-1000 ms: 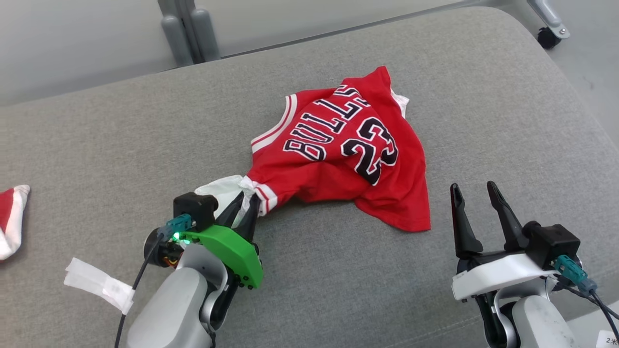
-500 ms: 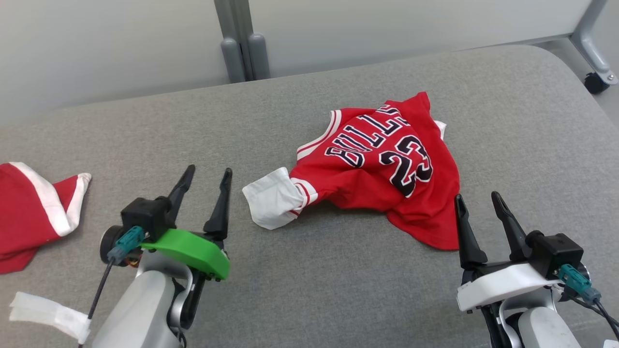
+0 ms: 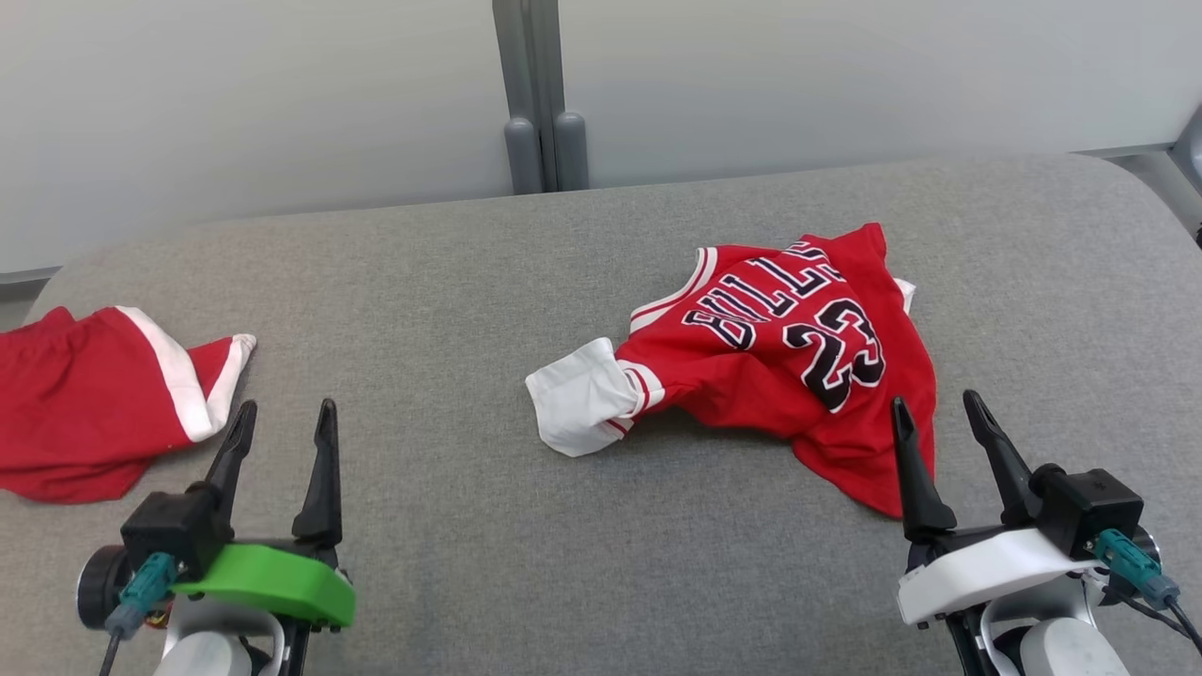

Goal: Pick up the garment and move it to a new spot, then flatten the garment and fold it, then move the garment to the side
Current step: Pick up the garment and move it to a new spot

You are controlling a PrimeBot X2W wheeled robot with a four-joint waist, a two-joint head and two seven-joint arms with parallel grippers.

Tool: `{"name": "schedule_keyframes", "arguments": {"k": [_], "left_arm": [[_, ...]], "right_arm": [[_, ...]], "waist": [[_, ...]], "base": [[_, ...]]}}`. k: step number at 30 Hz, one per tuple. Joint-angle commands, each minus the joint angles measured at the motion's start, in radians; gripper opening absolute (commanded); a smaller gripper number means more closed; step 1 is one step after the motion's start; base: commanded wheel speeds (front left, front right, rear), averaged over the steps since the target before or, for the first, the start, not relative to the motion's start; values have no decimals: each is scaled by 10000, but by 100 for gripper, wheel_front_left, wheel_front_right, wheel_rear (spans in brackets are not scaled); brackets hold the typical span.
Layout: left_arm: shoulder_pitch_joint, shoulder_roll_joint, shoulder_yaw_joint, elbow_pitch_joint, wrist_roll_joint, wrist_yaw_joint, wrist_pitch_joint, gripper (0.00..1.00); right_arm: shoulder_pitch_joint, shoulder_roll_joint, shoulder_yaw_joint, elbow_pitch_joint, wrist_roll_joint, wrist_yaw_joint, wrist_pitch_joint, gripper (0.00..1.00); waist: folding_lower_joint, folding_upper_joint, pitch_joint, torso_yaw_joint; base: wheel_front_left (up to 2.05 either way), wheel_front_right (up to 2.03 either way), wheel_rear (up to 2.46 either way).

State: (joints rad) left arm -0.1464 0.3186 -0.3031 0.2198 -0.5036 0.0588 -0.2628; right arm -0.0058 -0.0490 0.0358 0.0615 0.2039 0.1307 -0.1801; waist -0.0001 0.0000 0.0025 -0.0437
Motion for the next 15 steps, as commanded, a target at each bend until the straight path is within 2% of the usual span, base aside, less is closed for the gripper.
{"name": "schedule_keyframes", "arguments": {"k": [1,10,15], "left_arm": [[337,101,89,-182,100,95,-24,100],[1420,51,424,-1014,451,122,-17,100],[1609,-111,571,-1014,497,-69,-18,100]], "right_arm": [[107,-24,-31,-110,-88,1,48,100],[430,-25,-104,-449,-194,1,274,100],[536,-25,-82,-505,-167,1,309,100]], "waist": [[1,0,-86,87],[1,0,-189,243],[1,0,-196,264]], "base": [[0,0,0],[0,0,0],[0,0,0]]}}
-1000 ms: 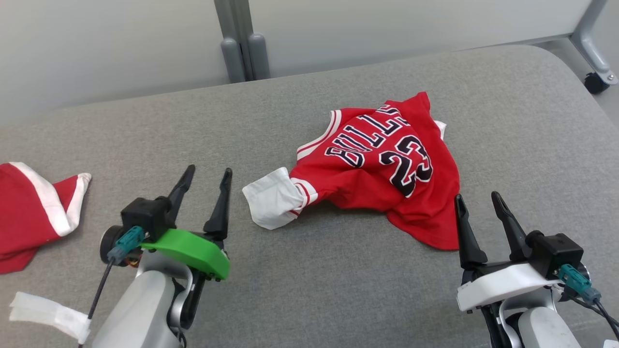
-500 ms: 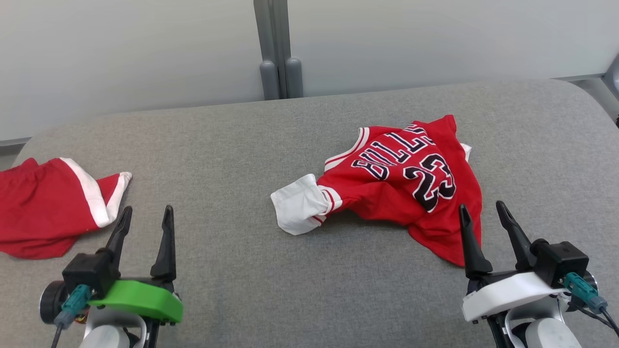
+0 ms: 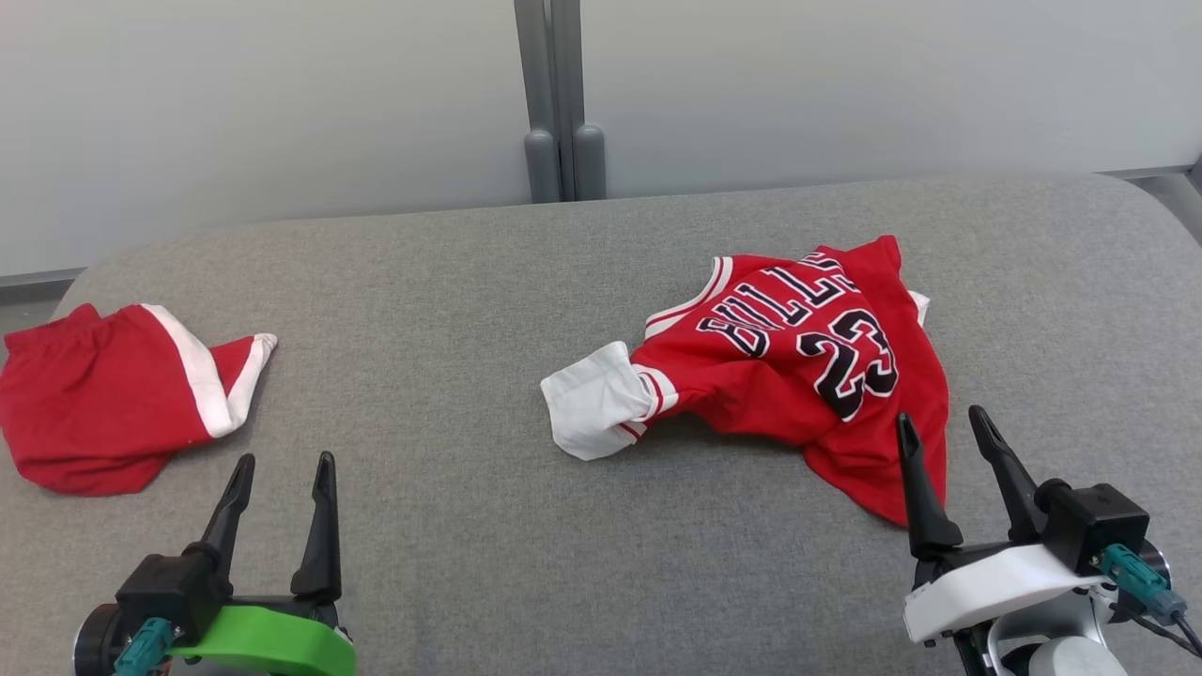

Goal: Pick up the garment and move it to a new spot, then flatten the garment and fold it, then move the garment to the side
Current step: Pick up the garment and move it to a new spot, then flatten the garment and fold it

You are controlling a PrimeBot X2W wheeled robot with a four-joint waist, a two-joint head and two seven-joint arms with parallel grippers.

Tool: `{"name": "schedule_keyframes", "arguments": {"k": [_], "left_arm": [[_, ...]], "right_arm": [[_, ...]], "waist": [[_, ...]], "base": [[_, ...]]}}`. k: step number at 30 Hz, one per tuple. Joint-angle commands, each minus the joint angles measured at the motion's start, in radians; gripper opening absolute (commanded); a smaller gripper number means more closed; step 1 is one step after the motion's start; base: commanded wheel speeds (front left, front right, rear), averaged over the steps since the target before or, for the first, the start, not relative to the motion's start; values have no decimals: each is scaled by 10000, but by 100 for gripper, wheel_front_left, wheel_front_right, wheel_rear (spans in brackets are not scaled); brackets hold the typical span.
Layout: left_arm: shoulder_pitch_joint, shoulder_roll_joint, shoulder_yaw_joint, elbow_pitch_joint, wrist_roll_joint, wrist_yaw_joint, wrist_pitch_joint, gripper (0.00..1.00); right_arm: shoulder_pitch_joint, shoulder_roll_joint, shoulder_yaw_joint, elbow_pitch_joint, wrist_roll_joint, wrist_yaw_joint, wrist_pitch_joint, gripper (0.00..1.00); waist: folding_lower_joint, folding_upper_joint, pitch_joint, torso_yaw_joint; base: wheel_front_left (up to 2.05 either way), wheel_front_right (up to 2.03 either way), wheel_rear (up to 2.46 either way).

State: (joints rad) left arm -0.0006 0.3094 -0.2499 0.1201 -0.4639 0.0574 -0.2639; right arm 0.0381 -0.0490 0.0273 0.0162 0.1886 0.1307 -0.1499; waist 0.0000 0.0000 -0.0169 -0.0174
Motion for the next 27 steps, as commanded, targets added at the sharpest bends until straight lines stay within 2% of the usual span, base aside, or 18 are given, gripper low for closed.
{"name": "schedule_keyframes", "arguments": {"k": [1,27], "left_arm": [[180,-39,71,0,130,-64,-6,100],[-50,-369,492,265,460,-437,-7,100]], "right_arm": [[140,-24,19,-60,-7,1,13,100],[182,-24,51,55,63,1,5,100]], "waist": [[0,0,-3,1],[0,0,96,78]], "base": [[0,0,0],[0,0,0]]}}
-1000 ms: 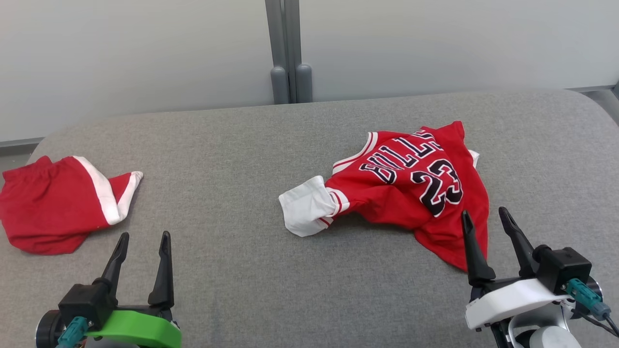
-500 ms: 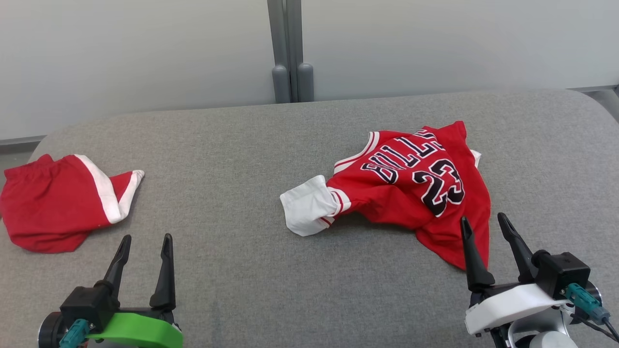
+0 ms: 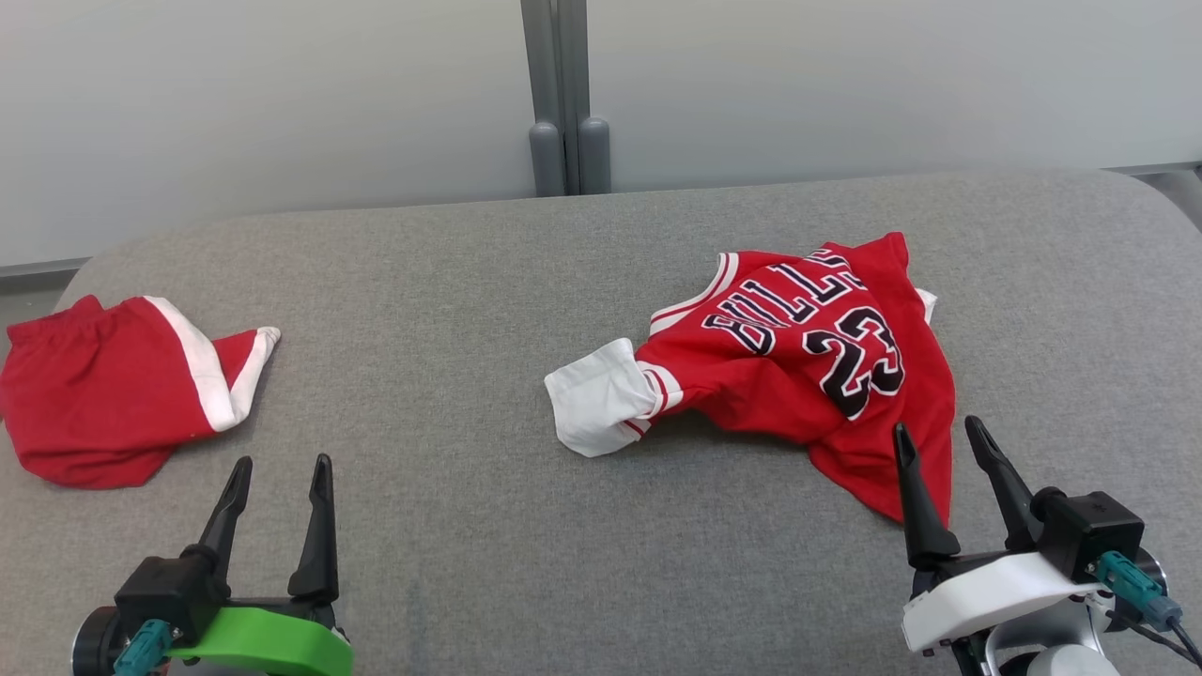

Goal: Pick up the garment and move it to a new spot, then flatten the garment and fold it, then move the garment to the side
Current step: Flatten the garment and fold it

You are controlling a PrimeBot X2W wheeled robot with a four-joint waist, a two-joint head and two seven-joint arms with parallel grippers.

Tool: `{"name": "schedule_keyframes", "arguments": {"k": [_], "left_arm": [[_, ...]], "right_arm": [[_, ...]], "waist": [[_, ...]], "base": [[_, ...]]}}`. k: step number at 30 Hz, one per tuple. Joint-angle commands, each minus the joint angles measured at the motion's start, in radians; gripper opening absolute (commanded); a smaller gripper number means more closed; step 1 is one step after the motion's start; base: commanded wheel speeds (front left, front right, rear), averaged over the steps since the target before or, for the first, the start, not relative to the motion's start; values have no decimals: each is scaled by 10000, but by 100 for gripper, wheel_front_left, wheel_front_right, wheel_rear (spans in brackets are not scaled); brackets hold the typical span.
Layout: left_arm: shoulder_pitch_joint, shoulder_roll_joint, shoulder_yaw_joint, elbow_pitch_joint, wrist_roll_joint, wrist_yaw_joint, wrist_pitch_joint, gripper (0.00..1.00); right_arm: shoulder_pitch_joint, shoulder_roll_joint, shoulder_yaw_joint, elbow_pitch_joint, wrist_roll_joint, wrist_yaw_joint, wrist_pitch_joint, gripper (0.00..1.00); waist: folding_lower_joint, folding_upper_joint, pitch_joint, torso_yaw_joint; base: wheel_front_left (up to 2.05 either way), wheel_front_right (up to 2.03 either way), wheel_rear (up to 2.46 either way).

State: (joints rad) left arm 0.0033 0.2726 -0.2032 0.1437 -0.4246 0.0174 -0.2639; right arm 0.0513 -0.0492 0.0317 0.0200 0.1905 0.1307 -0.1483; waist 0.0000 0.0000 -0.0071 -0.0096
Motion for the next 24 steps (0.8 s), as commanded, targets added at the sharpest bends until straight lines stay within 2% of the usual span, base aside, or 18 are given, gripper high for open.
{"name": "schedule_keyframes", "arguments": {"k": [1,16,24], "left_arm": [[-103,-7,31,43,72,-49,-7,100],[-173,-107,80,264,135,-195,-8,100],[-1066,-160,-379,557,334,-549,107,100]], "right_arm": [[36,-22,11,24,49,1,-6,100],[-78,-22,97,147,71,1,5,100],[-130,-22,206,200,123,1,-45,100]], "waist": [[0,0,-6,0],[0,0,-100,-58],[0,0,-42,-203]], "base": [[0,0,0],[0,0,0],[0,0,0]]}}
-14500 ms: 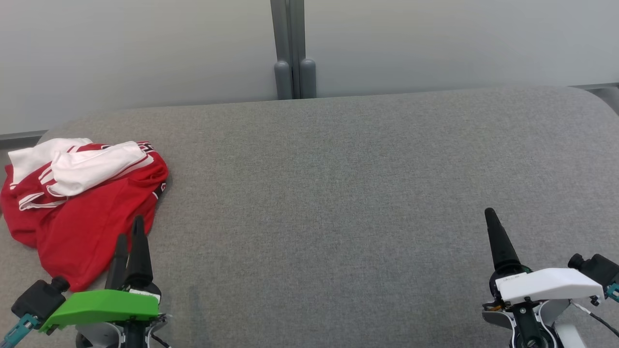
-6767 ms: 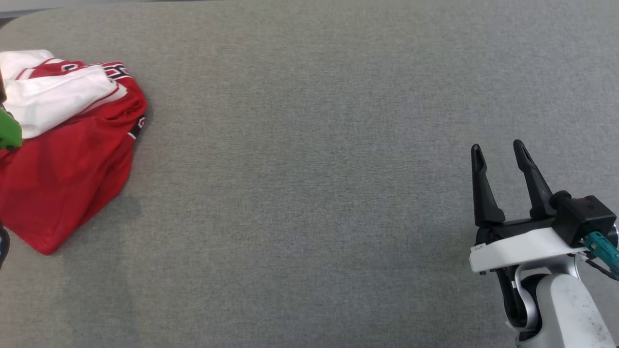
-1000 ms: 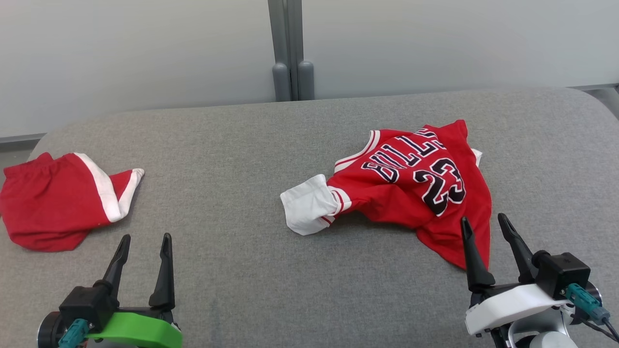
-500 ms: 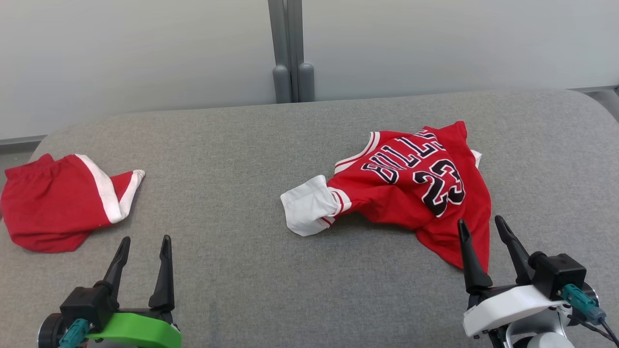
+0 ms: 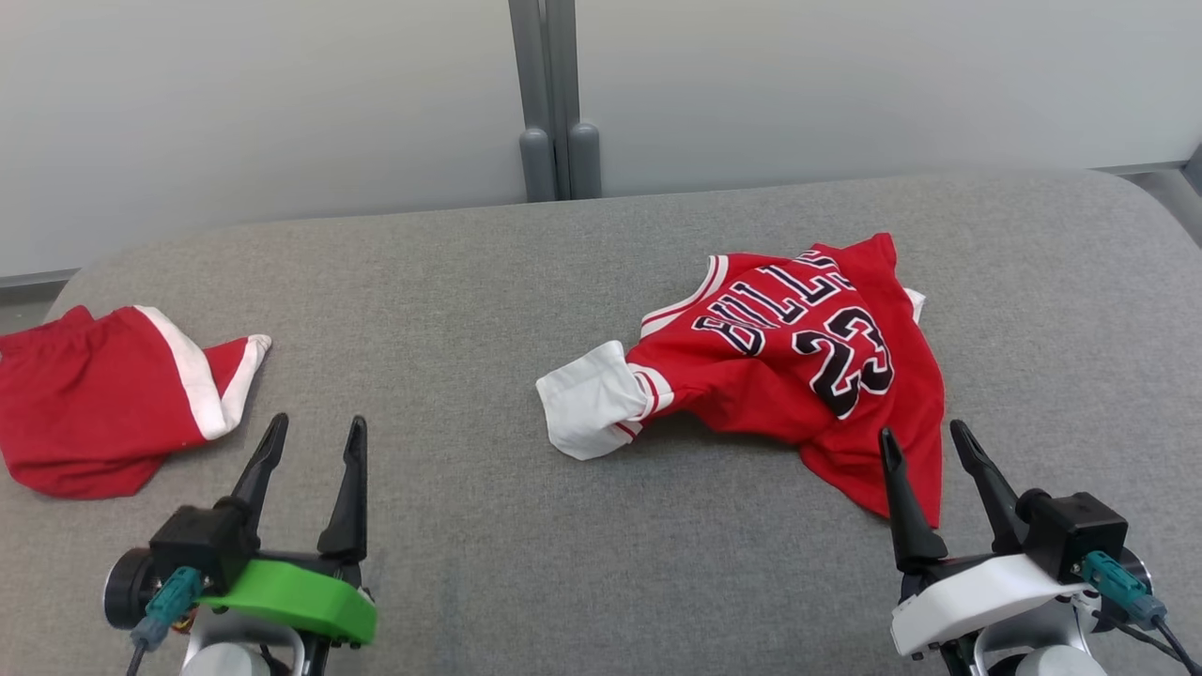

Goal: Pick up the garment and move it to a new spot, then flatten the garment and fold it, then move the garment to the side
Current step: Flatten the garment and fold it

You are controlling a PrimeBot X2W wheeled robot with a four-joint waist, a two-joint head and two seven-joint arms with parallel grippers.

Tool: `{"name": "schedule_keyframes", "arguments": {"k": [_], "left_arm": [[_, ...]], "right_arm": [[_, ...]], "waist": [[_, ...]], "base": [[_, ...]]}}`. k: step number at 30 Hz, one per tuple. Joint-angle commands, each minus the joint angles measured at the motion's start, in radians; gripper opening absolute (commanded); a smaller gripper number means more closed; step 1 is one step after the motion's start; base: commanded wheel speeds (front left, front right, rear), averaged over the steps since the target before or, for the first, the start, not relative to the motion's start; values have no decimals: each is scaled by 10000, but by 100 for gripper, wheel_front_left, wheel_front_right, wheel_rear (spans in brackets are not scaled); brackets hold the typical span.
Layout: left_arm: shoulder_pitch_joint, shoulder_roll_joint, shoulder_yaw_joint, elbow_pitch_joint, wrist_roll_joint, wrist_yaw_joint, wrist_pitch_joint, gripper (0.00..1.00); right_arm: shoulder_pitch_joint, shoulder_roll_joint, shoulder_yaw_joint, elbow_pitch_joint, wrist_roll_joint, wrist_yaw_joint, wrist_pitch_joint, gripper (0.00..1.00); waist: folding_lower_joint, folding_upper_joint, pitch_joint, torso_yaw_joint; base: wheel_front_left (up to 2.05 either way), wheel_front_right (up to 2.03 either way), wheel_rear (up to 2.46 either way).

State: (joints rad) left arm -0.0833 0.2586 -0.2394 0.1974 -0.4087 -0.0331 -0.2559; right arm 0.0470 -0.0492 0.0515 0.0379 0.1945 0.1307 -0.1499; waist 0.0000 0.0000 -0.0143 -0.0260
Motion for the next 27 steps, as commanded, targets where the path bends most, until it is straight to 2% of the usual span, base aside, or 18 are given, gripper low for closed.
{"name": "schedule_keyframes", "arguments": {"k": [1,14,27], "left_arm": [[-353,-48,-100,69,189,-110,49,100],[-2222,-516,-1738,1639,539,-802,320,100],[-3347,-628,-3214,3820,522,-974,234,100]], "right_arm": [[-108,-24,14,35,79,1,-36,100],[-523,-24,114,144,99,1,-138,100],[-1013,-22,155,291,258,1,-459,100]], "waist": [[0,0,52,-75],[0,0,865,-1238],[0,0,1874,-2206]], "base": [[0,0,0],[0,0,0],[0,0,0]]}}
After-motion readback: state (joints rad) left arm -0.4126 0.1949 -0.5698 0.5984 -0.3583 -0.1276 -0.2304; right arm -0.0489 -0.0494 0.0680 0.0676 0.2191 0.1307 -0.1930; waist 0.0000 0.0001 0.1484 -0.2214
